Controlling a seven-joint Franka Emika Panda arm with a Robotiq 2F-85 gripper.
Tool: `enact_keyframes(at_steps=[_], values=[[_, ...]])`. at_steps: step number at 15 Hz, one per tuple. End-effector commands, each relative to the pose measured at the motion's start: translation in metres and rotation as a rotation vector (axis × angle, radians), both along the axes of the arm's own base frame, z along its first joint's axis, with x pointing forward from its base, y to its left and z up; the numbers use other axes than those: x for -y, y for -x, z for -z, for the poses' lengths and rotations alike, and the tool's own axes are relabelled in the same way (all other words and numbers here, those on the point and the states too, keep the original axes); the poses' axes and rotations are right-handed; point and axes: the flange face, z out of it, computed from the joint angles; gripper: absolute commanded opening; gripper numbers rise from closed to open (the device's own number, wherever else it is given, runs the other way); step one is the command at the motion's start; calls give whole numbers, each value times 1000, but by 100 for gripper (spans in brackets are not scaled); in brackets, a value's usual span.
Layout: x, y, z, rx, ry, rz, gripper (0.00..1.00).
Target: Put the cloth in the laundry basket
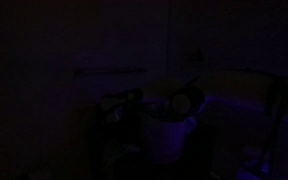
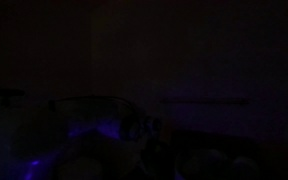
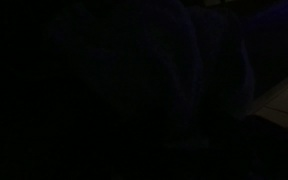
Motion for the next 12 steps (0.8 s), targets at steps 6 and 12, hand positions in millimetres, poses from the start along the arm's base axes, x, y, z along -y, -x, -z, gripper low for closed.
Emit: enact_keyframes(at_steps=[6, 12], values=[[-16, 18, 5, -98, 150, 37, 4], [-13, 9, -58, -74, 258, 105, 8]])
